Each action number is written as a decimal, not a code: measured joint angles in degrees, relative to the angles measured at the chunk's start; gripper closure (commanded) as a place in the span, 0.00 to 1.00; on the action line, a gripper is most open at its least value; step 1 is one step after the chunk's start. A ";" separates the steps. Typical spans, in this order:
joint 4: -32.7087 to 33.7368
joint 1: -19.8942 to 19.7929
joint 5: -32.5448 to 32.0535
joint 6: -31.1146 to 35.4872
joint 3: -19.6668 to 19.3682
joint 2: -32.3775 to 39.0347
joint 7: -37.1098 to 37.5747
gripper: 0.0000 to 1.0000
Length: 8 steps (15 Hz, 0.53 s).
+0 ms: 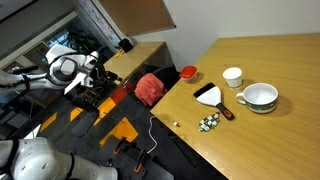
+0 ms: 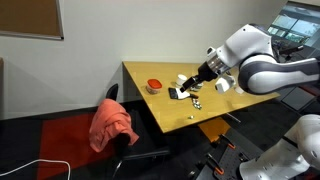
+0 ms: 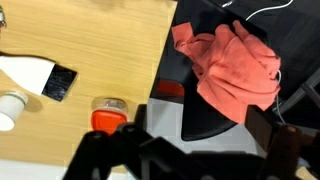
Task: Take the orange lid from the clear bowl and put it on the table then pour out the contents from bowl onto the table then put the bowl on the table and put the lid on the bowl
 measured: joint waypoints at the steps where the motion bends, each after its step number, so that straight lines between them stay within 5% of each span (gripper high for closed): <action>1: 1.50 -1.77 -2.21 1.18 -0.10 2.36 0.02 0.00; 4: 6.50 -5.21 -6.23 2.55 -1.95 9.29 0.03 0.00; 8: 8.87 -4.94 -6.41 2.56 -4.70 12.91 -0.24 0.00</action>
